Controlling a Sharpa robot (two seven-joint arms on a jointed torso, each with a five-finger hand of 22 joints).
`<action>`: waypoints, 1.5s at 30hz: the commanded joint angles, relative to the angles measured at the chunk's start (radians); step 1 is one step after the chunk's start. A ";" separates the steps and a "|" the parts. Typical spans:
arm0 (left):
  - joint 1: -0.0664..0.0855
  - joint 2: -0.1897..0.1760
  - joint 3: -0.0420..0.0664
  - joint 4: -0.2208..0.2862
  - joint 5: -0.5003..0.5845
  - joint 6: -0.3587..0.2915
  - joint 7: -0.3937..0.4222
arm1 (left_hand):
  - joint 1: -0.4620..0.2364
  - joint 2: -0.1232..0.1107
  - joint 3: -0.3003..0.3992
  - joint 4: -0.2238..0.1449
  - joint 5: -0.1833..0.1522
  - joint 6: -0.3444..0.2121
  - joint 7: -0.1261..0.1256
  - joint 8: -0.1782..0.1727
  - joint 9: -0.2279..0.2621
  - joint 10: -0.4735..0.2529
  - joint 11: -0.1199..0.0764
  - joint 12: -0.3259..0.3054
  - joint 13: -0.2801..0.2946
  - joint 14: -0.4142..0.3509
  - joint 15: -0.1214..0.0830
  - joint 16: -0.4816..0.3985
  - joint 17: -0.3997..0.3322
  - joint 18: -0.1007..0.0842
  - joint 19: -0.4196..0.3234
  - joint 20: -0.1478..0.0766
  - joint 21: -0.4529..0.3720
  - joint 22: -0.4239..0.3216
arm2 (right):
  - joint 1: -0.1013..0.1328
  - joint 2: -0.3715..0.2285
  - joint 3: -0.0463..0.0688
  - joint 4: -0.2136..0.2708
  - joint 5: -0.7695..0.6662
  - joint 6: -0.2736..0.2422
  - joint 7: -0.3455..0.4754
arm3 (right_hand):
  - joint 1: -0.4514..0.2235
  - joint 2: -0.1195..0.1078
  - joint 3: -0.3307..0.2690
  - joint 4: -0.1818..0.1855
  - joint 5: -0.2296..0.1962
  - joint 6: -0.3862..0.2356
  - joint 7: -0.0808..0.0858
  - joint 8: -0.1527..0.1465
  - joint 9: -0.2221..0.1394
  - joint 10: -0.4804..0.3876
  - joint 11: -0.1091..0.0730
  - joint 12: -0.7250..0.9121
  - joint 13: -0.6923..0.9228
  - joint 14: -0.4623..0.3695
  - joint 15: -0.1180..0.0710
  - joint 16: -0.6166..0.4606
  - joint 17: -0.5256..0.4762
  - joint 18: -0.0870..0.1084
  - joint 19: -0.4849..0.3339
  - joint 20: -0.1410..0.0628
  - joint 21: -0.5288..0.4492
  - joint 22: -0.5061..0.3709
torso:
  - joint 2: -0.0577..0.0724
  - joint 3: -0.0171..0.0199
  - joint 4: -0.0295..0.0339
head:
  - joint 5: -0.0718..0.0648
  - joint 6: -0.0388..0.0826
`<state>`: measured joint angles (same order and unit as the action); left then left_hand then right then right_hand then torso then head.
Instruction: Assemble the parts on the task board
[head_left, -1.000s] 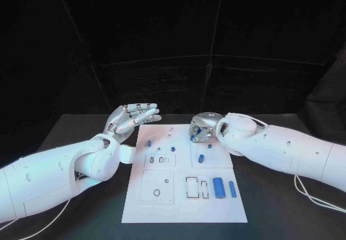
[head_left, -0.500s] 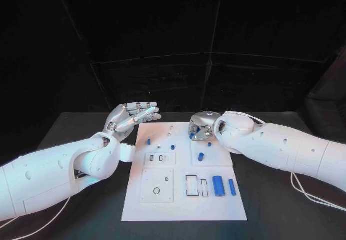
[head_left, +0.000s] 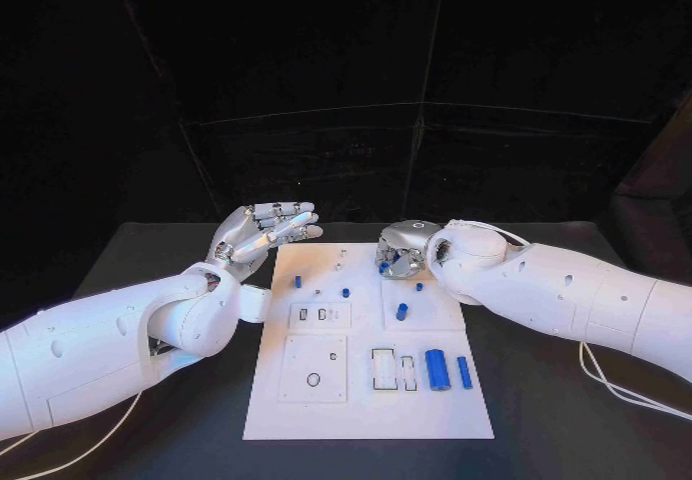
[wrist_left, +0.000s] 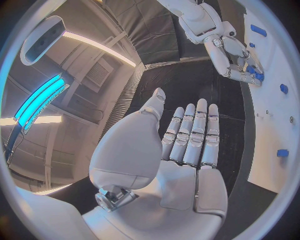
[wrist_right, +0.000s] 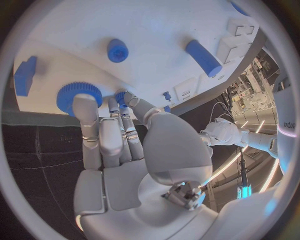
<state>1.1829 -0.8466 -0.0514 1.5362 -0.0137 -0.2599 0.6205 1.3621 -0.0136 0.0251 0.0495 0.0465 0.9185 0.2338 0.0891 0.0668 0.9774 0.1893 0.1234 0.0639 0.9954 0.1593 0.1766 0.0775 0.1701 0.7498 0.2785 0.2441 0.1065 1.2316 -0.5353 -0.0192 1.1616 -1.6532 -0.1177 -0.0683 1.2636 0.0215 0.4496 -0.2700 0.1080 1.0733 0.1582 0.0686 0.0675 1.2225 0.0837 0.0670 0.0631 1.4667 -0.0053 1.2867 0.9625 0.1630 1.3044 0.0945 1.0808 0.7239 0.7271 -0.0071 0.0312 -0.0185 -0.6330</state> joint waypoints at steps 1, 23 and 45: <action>0.001 -0.001 0.001 0.001 -0.002 0.008 0.003 | -0.004 0.004 -0.006 0.000 0.001 0.000 0.015 -0.004 -0.001 -0.001 0.008 -0.006 -0.001 0.000 0.002 -0.007 -0.001 0.013 -0.007 -0.001 -0.004 -0.001 | 0.001 -0.007 0.001 0.019 0.002 -0.096 -0.005 | 0.001 0.011 0.012 0.003 -0.005 0.011 0.000 0.004 0.002 0.011 -0.004 0.009 0.005 0.016 -0.005 0.006 0.002 -0.016 0.002 -0.005 0.010 0.012 | 0.000 -0.0002 -0.0014 | 0.002 0.001; 0.002 -0.001 0.001 -0.001 -0.002 0.003 0.002 | -0.001 0.009 -0.008 -0.006 0.001 0.000 0.018 -0.007 -0.001 -0.002 0.010 -0.010 -0.001 0.003 0.003 -0.009 -0.002 0.013 -0.004 -0.001 -0.004 -0.002 | 0.002 0.084 0.002 -0.048 0.087 -0.276 -0.037 | -0.025 -0.014 0.038 0.025 -0.009 0.001 0.004 -0.004 -0.001 -0.002 0.001 -0.001 0.001 0.014 -0.001 0.009 -0.005 -0.018 0.001 0.000 0.029 0.030 | 0.008 -0.0041 0.0085 | 0.007 0.016; 0.003 0.004 0.001 -0.006 -0.002 0.000 0.003 | 0.001 0.011 -0.008 -0.008 0.001 0.002 0.017 -0.008 -0.001 -0.001 0.009 -0.010 0.000 0.005 0.002 -0.009 -0.002 0.013 -0.003 -0.001 -0.004 -0.003 | 0.002 0.190 0.002 -0.153 0.090 -0.205 -0.073 | -0.034 -0.027 0.049 0.036 -0.012 -0.007 0.007 -0.005 -0.001 -0.012 0.004 -0.003 0.001 0.012 0.002 0.009 -0.010 -0.019 -0.002 0.003 0.033 0.032 | 0.011 -0.0060 0.0106 | 0.019 0.010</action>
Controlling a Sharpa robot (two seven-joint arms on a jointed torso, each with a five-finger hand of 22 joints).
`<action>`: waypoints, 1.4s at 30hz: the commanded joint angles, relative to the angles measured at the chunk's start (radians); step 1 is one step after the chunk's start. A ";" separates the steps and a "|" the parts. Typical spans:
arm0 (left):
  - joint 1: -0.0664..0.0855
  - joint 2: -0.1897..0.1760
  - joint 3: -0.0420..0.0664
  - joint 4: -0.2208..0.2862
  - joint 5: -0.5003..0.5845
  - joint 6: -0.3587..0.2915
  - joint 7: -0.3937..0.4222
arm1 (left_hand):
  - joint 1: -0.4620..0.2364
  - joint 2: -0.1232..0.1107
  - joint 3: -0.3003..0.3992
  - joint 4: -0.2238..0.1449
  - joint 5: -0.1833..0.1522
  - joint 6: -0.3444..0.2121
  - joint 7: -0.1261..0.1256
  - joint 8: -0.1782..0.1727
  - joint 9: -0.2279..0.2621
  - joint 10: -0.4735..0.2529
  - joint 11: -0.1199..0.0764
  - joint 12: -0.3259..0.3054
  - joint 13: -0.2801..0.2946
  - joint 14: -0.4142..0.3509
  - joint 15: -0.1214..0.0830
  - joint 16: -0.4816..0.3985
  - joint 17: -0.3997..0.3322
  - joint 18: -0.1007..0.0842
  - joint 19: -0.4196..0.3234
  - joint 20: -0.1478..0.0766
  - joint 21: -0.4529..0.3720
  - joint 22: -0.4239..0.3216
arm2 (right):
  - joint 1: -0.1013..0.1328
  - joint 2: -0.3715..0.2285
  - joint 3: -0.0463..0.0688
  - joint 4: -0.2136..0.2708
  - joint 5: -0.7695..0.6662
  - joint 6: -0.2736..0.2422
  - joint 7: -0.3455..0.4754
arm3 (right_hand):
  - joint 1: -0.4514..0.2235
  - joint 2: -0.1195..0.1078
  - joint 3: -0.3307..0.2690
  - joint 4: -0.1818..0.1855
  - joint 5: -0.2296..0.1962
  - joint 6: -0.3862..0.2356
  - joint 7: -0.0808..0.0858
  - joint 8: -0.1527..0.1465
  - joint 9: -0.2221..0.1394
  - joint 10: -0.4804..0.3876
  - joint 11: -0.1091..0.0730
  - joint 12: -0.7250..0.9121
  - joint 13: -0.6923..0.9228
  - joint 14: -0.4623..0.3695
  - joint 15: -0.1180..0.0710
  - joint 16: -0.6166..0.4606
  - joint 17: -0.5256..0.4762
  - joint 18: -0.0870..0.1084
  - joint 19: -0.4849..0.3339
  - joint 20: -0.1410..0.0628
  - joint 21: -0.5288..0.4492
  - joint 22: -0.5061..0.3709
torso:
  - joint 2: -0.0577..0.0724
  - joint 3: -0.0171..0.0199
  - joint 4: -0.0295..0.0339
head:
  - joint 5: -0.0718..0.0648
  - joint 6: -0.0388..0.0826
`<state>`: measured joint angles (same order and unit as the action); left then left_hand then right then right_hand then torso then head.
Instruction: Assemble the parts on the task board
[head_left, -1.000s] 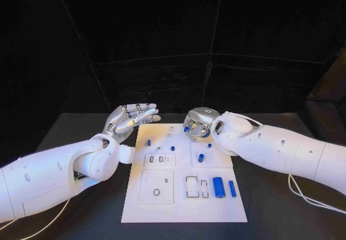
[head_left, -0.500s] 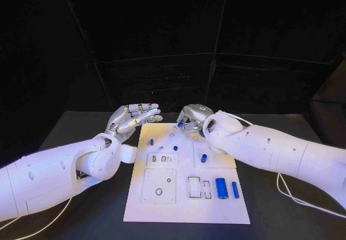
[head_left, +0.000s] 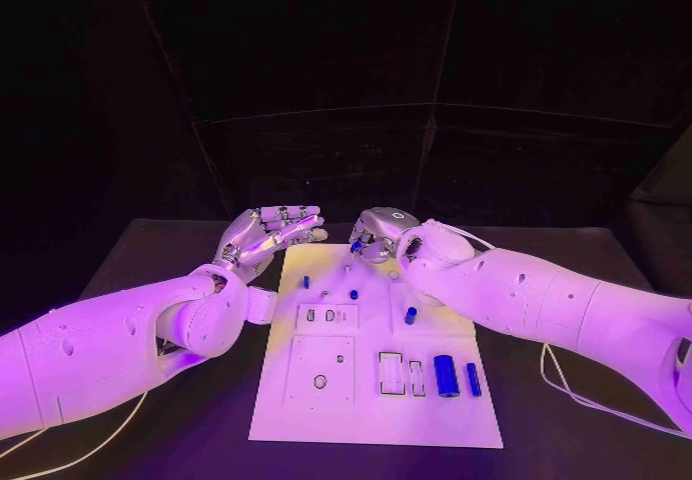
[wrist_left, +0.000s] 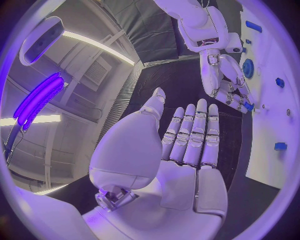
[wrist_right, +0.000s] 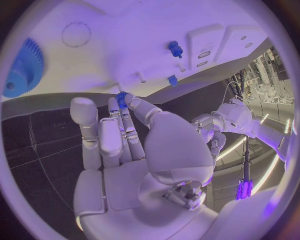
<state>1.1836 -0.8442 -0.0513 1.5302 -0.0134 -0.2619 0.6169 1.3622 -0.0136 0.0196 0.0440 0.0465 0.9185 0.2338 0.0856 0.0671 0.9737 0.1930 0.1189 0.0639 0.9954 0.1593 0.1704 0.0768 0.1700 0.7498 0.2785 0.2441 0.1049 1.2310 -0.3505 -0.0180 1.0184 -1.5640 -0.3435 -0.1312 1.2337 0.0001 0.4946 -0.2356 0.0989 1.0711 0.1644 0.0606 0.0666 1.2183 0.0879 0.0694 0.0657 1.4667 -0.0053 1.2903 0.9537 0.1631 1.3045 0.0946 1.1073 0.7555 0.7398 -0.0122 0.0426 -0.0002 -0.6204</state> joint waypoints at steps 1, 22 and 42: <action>0.002 0.002 0.001 0.000 -0.002 0.002 0.007 | 0.001 0.011 -0.002 -0.003 0.001 0.002 0.017 -0.004 -0.001 0.003 0.006 -0.006 0.000 0.005 0.002 -0.003 -0.001 0.013 -0.003 -0.001 -0.004 -0.001 | 0.002 0.008 0.001 -0.015 0.001 0.023 -0.011 | -0.005 -0.006 0.004 0.001 -0.003 -0.004 0.001 0.003 0.000 -0.008 0.000 -0.005 -0.002 0.012 0.002 0.006 -0.001 -0.019 -0.003 0.003 0.007 0.000 | -0.001 -0.0013 -0.0005 | 0.001 -0.003; 0.003 0.004 0.001 -0.005 -0.002 0.002 0.000 | 0.003 0.012 -0.003 -0.006 0.001 0.003 0.017 -0.005 -0.001 0.004 0.005 -0.007 0.000 0.006 0.002 -0.003 -0.001 0.014 -0.001 -0.001 -0.004 -0.001 | 0.002 0.048 0.000 -0.060 -0.004 0.059 0.008 | -0.008 -0.013 0.007 0.005 -0.004 -0.008 0.002 0.003 -0.001 -0.012 0.001 -0.005 -0.002 0.012 0.003 0.006 -0.004 -0.018 -0.005 0.005 0.008 -0.001 | 0.002 -0.0016 -0.0023 | 0.017 -0.002; 0.003 0.005 0.001 -0.013 -0.002 0.000 -0.011 | 0.004 0.014 -0.003 -0.008 0.001 0.002 0.018 -0.007 -0.001 0.003 0.006 -0.009 0.000 0.007 0.002 -0.004 -0.002 0.014 0.002 -0.001 -0.003 -0.001 | 0.002 0.053 0.000 -0.080 -0.006 0.002 0.005 | -0.011 -0.096 -0.085 0.043 -0.025 -0.313 0.041 -0.003 -0.007 -0.280 0.052 0.004 -0.001 -0.031 0.044 -0.072 -0.154 0.008 -0.092 0.044 -0.096 -0.160 | 0.003 -0.0014 -0.0029 | 0.022 0.001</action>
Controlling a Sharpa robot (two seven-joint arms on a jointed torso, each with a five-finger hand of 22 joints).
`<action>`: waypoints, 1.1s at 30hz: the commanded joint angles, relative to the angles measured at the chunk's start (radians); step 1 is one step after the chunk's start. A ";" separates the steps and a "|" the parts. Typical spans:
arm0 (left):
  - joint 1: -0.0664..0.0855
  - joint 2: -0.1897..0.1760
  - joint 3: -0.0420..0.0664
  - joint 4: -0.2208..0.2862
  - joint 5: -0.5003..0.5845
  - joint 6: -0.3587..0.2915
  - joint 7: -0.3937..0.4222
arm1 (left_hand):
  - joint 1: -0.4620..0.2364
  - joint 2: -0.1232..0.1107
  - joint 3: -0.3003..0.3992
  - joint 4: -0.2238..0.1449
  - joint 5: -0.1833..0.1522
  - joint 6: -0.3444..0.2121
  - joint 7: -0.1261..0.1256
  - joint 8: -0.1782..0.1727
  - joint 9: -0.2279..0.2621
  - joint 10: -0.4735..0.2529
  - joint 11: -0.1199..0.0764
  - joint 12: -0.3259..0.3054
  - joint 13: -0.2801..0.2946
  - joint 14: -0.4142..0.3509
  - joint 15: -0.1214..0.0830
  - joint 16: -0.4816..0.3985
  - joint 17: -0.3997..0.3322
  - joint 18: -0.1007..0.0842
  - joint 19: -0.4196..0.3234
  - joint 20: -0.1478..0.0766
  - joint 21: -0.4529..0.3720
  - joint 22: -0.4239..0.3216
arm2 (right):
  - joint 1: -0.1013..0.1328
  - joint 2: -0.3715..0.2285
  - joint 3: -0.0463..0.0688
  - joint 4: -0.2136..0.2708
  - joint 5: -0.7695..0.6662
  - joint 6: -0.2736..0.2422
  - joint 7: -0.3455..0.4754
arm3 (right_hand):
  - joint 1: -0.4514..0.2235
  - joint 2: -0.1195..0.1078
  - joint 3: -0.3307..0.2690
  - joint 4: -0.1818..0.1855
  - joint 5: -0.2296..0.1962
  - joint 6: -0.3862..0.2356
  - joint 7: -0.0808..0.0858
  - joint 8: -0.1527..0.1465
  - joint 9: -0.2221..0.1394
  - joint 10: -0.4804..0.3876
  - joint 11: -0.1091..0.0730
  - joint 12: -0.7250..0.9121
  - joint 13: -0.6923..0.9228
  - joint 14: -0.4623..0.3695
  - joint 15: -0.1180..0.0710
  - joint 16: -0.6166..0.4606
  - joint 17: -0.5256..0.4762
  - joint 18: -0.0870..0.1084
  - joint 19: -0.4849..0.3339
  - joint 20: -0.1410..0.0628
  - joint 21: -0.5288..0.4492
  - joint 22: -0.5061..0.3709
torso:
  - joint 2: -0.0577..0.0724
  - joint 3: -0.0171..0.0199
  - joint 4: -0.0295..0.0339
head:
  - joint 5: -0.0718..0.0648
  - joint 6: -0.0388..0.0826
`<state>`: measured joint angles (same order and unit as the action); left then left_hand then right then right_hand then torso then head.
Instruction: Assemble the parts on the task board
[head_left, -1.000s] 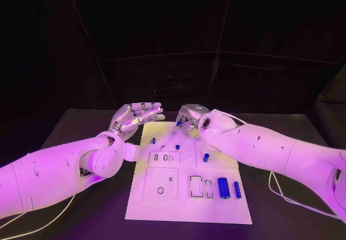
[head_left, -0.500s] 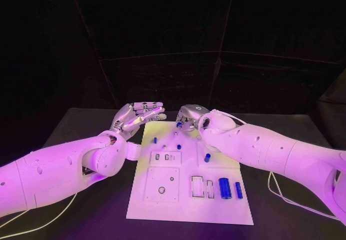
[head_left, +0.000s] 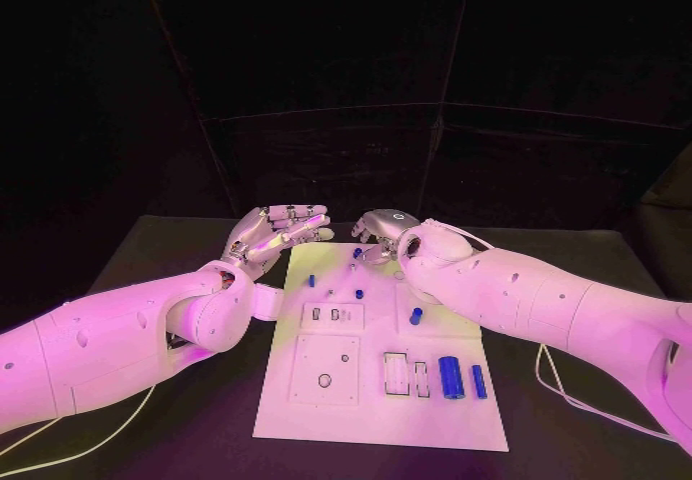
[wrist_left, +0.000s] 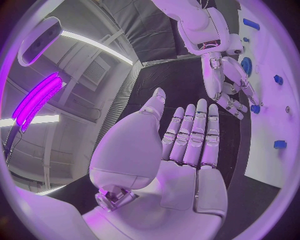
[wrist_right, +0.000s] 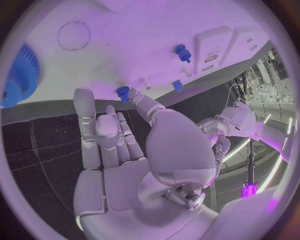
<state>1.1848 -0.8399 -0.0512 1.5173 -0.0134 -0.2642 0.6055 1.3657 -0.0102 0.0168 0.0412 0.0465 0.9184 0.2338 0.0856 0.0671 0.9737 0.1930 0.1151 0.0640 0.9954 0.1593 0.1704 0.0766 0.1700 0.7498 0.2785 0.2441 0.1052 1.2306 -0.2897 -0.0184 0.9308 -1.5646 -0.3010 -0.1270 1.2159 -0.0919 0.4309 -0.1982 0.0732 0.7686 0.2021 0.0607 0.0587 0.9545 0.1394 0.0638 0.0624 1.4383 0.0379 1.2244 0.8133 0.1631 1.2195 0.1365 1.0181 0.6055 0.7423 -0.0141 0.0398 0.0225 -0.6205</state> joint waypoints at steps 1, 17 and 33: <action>0.002 0.000 0.001 0.000 -0.002 0.002 0.000 | 0.001 0.010 -0.001 -0.006 0.001 0.002 0.018 -0.007 -0.001 0.003 0.006 -0.005 0.000 0.007 0.002 -0.004 -0.001 0.014 0.002 -0.001 -0.003 -0.002 | 0.002 -0.013 0.001 0.014 -0.005 -0.048 0.001 | 0.009 -0.004 -0.027 0.008 0.002 -0.003 0.003 -0.002 0.002 -0.015 0.000 0.014 0.003 -0.001 0.000 -0.007 -0.015 0.008 -0.006 0.002 -0.007 -0.011 | 0.000 0.0006 -0.0003 | 0.000 0.001; 0.002 -0.014 0.001 -0.001 -0.002 0.007 -0.001 | 0.005 0.013 -0.001 -0.011 0.001 0.003 0.016 -0.008 -0.001 0.005 0.005 -0.007 0.000 0.009 0.002 -0.006 -0.002 0.014 0.006 -0.001 -0.002 -0.002 | 0.029 -0.333 0.002 0.325 0.142 -0.023 -0.023 | -0.037 -0.055 -0.183 0.104 0.119 0.177 -0.052 0.022 0.011 0.355 -0.080 0.215 0.085 0.054 -0.060 0.117 0.199 -0.023 0.092 -0.051 0.130 0.181 | -0.009 0.0052 -0.0253 | -0.002 0.007; 0.001 -0.004 0.000 -0.016 -0.002 0.014 -0.004 | 0.007 0.016 0.000 -0.014 0.001 0.005 0.015 -0.009 0.000 0.007 0.004 -0.007 0.000 0.011 0.001 -0.006 -0.002 0.014 0.008 -0.002 -0.001 -0.002 | 0.039 -0.381 0.002 0.283 0.192 0.160 -0.074 | 0.152 -0.029 -0.485 0.358 0.149 0.118 -0.047 0.035 0.010 0.431 -0.076 1.172 1.093 0.093 -0.056 0.272 0.527 -0.057 0.148 -0.053 0.272 0.388 | -0.006 0.0068 -0.0222 | -0.013 0.013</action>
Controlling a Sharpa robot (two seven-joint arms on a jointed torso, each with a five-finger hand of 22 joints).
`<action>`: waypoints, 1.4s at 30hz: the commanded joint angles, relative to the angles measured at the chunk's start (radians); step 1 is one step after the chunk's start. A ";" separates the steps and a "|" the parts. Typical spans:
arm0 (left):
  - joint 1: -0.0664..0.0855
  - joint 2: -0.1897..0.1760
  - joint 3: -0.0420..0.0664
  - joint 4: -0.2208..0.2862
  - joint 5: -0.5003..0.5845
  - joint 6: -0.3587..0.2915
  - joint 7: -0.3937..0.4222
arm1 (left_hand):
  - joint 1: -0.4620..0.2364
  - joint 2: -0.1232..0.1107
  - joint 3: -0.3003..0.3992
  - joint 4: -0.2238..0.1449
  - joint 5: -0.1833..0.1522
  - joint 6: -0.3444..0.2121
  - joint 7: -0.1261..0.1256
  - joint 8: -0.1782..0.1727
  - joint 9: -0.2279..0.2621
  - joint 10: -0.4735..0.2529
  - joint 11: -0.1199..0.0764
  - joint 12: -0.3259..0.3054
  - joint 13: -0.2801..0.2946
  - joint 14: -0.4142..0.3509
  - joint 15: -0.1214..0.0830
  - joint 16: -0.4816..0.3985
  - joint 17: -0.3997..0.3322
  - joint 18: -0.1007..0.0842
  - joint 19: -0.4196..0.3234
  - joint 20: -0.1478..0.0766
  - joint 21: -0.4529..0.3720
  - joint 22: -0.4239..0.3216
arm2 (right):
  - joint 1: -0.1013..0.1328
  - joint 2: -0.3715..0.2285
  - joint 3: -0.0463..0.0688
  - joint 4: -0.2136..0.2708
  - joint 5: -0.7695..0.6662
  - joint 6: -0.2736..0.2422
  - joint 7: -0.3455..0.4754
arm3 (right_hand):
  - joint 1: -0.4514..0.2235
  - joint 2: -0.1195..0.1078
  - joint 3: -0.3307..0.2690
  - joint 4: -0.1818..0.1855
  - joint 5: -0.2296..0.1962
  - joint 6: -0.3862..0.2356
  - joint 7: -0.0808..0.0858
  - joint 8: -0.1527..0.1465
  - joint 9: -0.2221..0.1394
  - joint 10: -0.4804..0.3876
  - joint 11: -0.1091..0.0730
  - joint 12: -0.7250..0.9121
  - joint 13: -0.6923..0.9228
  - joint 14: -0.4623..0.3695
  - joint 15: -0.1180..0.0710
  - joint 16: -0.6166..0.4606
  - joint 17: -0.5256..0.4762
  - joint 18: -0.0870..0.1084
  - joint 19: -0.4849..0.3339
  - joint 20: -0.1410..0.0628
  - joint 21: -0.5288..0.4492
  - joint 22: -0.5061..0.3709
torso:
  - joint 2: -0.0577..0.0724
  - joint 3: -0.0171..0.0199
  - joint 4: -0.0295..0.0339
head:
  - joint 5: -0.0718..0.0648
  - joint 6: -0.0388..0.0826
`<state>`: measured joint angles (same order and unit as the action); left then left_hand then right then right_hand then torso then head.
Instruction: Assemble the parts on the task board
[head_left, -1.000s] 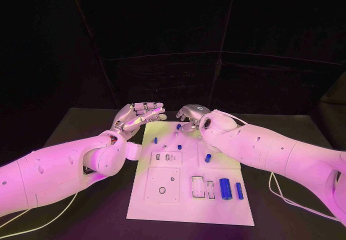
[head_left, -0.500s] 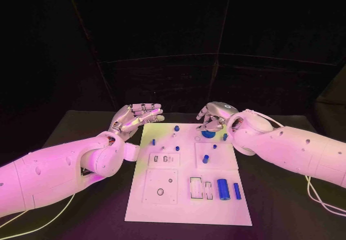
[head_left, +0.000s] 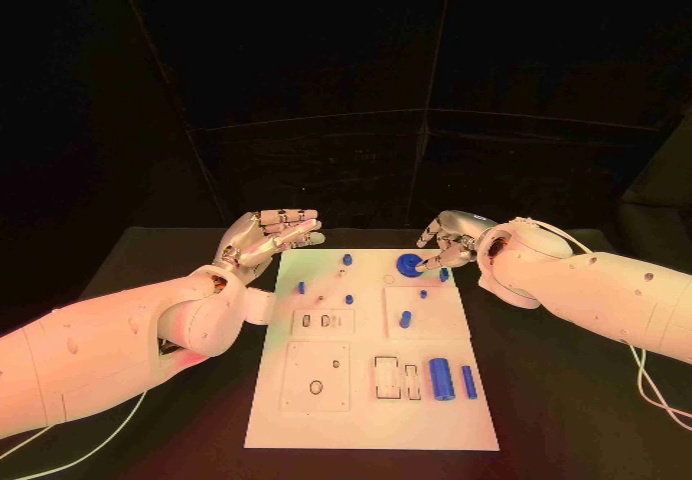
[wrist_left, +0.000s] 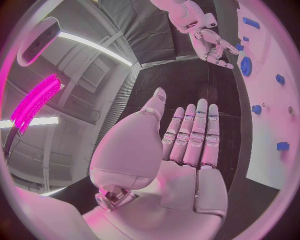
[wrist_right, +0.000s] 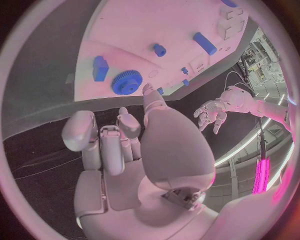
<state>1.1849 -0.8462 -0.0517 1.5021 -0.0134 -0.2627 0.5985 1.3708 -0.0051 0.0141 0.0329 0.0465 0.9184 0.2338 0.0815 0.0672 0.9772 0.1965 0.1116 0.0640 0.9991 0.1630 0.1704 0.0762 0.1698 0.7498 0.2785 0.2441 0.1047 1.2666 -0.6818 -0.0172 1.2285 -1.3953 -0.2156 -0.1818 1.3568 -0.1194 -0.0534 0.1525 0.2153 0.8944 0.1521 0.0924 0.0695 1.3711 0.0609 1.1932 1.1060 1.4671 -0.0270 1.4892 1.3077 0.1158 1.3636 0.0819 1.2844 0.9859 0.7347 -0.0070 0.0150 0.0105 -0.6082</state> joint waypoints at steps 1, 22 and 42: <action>0.001 0.003 0.001 -0.002 -0.002 0.013 0.002 | 0.002 0.011 0.002 -0.006 0.001 0.005 0.015 -0.005 0.000 0.004 0.001 -0.004 0.000 0.007 -0.003 -0.006 -0.001 0.014 0.008 -0.002 -0.001 -0.002 | 0.003 0.017 0.001 -0.023 0.023 0.081 -0.019 | 0.015 0.001 -0.001 0.010 0.009 -0.008 0.003 0.004 0.000 0.019 0.003 0.059 0.070 0.065 0.011 0.009 0.037 -0.009 0.004 0.002 0.008 0.010 | 0.001 -0.0004 0.0033 | -0.001 -0.001; 0.001 0.010 0.000 -0.012 -0.002 0.017 -0.001 | 0.004 0.014 0.003 -0.008 0.001 0.005 0.014 -0.005 0.000 0.005 0.000 -0.004 0.000 0.008 -0.003 -0.007 -0.002 0.014 0.009 -0.002 -0.001 -0.002 | 0.002 0.093 0.000 -0.112 0.025 0.114 0.005 | 0.035 0.042 0.009 0.006 0.034 0.003 0.005 0.023 0.001 0.063 0.006 0.178 0.211 0.069 0.014 0.023 0.072 -0.014 0.011 0.007 0.032 0.044 | 0.001 -0.0006 0.0020 | 0.002 -0.009; 0.000 0.012 0.000 -0.016 -0.002 0.021 -0.007 | 0.010 0.018 0.004 -0.015 0.001 0.006 0.013 -0.007 -0.001 0.006 -0.001 -0.006 0.000 0.010 -0.004 -0.009 -0.002 0.014 0.011 -0.003 -0.002 -0.003 | 0.000 0.110 0.000 -0.120 -0.041 0.097 -0.005 | 0.119 0.107 0.182 -0.107 0.013 0.084 -0.006 0.055 0.001 0.076 -0.006 0.210 0.260 0.072 0.006 0.032 0.099 -0.021 0.019 0.001 0.061 0.088 | 0.001 0.0003 0.0023 | 0.001 -0.015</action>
<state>1.1841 -0.8355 -0.0528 1.4854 -0.0134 -0.2563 0.5910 1.3801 0.0041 0.0168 0.0247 0.0465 0.9184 0.2338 0.0777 0.0672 0.9772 0.1965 0.1116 0.0640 1.0027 0.1593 0.1656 0.0756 0.1697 0.7531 0.2751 0.2441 0.1029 1.2671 -0.5728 -0.0164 1.1059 -1.3922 -0.1081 -0.1816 1.4662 -0.0153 0.1165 0.0499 0.2253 0.9650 0.1498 0.1394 0.0647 1.4461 0.0602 1.3978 1.3071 1.4669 -0.0195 1.5165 1.3077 0.1065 1.3772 0.0832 1.3426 1.0716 0.7358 -0.0067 0.0166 0.0116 -0.6242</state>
